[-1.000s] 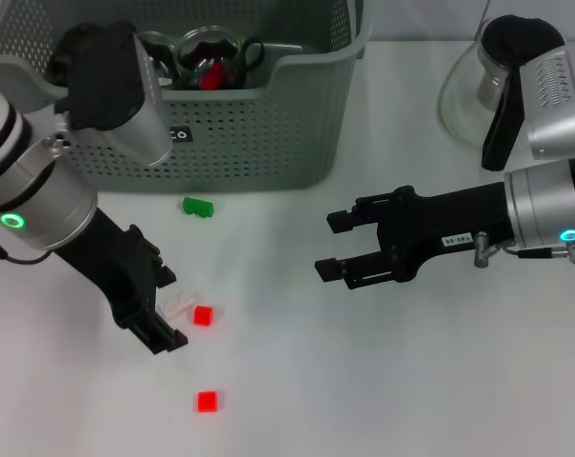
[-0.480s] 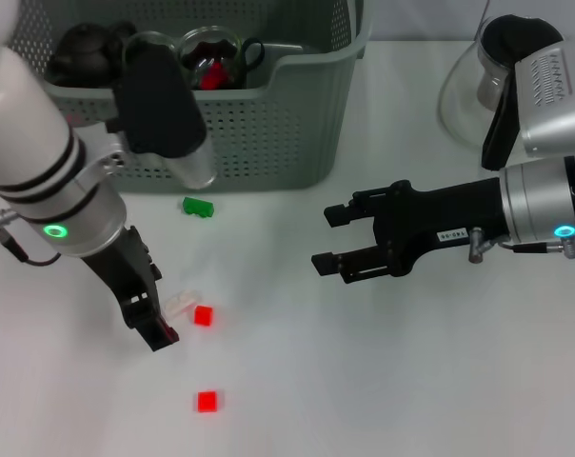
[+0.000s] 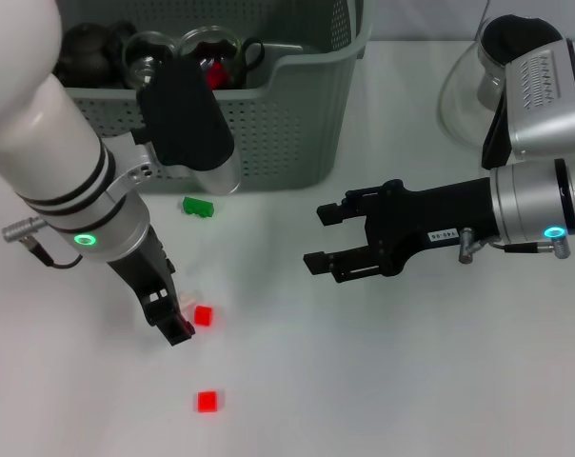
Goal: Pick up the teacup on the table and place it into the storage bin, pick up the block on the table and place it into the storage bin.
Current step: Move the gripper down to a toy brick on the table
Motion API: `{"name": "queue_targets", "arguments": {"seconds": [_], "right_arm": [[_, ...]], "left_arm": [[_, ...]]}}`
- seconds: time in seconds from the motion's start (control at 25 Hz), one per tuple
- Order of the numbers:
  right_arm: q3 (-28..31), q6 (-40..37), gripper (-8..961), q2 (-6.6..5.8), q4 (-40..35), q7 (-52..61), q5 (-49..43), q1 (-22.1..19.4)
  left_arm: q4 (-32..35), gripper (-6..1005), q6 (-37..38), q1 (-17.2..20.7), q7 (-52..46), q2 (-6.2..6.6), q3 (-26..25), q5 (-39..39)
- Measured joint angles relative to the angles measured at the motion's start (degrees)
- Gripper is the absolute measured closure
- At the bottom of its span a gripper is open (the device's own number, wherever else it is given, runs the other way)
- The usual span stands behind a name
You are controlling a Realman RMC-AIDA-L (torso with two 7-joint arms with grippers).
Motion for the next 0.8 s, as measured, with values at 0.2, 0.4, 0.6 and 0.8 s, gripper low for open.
{"name": "queue_targets", "arguments": {"seconds": [0.2, 0.4, 0.6, 0.8], "right_arm": [[0.0, 0.0, 187, 0.10, 0.0, 0.0, 0.0, 0.1], [0.1, 0.1, 188, 0.11, 0.0, -0.1, 0.0, 0.1], [0.0, 0.1, 188, 0.09, 0.0, -0.2, 0.0, 0.1], [0.1, 0.1, 188, 0.09, 0.0, -0.5, 0.0, 0.0]], "left_arm": [[-1.0, 162, -2.3, 0.6, -0.5, 0.00, 1.8, 1.2], [-2.0, 203, -4.2, 0.9, -0.9, 0.00, 3.7, 1.6], [-2.7, 268, -5.0, 0.9, -1.0, 0.00, 3.7, 2.1], [-3.1, 332, -6.1, 0.9, -1.8, 0.00, 4.4, 2.7]]}}
